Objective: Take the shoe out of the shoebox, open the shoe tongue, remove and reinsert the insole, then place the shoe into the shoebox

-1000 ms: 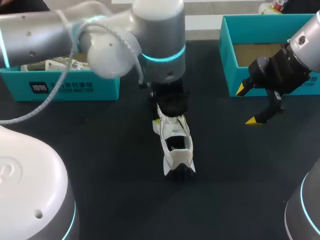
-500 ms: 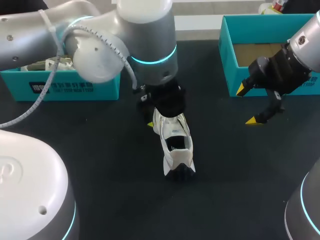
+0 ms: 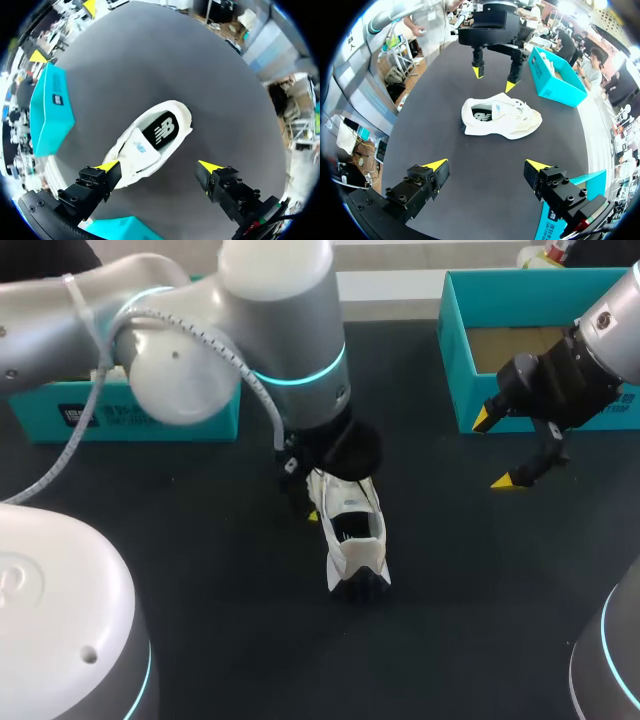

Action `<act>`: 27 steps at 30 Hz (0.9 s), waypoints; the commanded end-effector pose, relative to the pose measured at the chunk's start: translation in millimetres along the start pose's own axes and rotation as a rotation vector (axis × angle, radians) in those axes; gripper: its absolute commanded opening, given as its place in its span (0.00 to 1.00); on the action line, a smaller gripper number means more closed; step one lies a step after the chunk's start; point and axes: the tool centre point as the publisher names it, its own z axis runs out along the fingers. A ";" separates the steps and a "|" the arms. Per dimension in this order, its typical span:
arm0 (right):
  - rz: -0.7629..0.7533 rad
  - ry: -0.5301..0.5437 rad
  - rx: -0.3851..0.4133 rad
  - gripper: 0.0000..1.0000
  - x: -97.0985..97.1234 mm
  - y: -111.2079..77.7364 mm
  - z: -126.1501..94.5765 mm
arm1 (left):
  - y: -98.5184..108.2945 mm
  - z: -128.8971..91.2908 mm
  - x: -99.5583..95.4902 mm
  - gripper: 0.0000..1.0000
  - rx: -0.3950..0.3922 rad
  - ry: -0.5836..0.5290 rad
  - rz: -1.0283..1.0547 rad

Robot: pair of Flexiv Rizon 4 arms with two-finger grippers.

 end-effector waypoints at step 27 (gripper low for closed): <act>0.001 -0.001 0.003 1.00 -0.2 0.2 1.3 | -53.4 43.1 30.6 0.62 0.054 0.022 -0.561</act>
